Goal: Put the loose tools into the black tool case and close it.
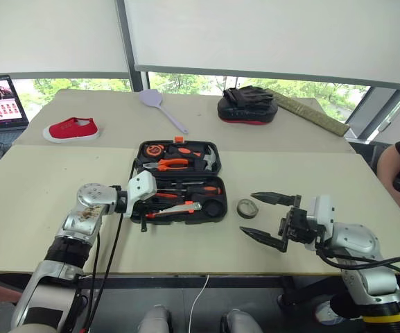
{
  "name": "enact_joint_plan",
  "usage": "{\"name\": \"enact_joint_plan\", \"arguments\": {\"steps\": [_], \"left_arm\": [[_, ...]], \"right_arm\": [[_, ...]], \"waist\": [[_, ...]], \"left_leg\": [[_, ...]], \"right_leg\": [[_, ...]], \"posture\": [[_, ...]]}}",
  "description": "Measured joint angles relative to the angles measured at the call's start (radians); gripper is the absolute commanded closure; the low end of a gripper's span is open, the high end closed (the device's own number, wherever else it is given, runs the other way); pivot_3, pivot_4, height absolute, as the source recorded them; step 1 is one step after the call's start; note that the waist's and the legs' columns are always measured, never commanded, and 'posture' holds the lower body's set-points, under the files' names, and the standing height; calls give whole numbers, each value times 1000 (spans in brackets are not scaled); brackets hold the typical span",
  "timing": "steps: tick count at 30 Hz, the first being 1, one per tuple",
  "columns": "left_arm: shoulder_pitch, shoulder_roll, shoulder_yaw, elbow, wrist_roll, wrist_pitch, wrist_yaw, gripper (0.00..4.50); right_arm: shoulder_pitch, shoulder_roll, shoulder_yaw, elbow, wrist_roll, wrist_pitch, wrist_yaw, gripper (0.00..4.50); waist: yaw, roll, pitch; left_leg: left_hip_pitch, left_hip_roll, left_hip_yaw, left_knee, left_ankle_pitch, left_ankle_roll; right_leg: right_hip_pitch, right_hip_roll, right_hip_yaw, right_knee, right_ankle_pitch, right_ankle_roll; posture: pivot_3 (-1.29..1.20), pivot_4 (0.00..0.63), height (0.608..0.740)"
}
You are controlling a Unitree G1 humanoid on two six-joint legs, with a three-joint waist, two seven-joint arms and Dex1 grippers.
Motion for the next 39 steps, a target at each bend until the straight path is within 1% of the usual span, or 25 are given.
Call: {"name": "enact_joint_plan", "arguments": {"steps": [7,9,14,16,21,27,31,35,39], "left_arm": [[31,37,-6,-22,9,15,15,4446],[49,47,-10,-22,9,16,14,4446],[93,81,4,-2,-1,20,4,4446],[92,82,16,5,-3,34,7,4446],[107,82,29,17,-31,64,3,4446],[132,87,52,14,-68,59,-32,4446],[152,100,90,13,-121,39,-98,4446],[150,65,122,1,-186,24,-133,4446],[121,27,120,1,-168,-11,-92,4446]], "right_arm": [[10,6,0,-23,0,1,-12,0],[11,10,0,-24,0,2,-21,0],[17,10,0,-26,0,2,-28,0],[21,10,0,-26,0,2,-32,0],[33,10,0,-37,0,2,-39,0],[39,10,0,-47,1,4,-42,0],[46,10,-1,-56,2,7,-43,0],[49,10,-1,-59,4,9,-43,0],[51,10,-1,-64,4,12,-45,0]], "waist": [[-11,2,-1],[-15,5,-4],[-24,19,-13],[-23,20,-14],[-27,22,-15],[-25,22,-15],[-25,21,-14],[-18,18,-11],[-5,17,-11]], "left_leg": [[14,1,0,-4,0,0],[17,1,0,-5,0,0],[20,0,0,-6,0,0],[21,0,0,-6,-1,-1],[25,0,-1,-7,-2,-3],[24,0,-1,-8,-2,-2],[17,0,-1,-9,-1,0],[9,-1,-3,-8,-1,0],[5,-3,-3,-8,-1,0]], "right_leg": [[12,0,0,-1,-3,0],[14,0,0,-1,-5,4],[15,0,1,0,-6,3],[15,0,1,0,-8,-1],[18,1,2,0,-9,-3],[16,0,2,-1,-9,-3],[11,1,2,-1,-9,-2],[7,0,1,-3,-6,1],[3,0,1,-3,-3,-1]], "posture": [[0,150,740],[0,150,740],[0,150,740],[0,150,740],[0,150,740],[0,150,740],[0,150,740],[0,150,740],[0,150,740]]}}
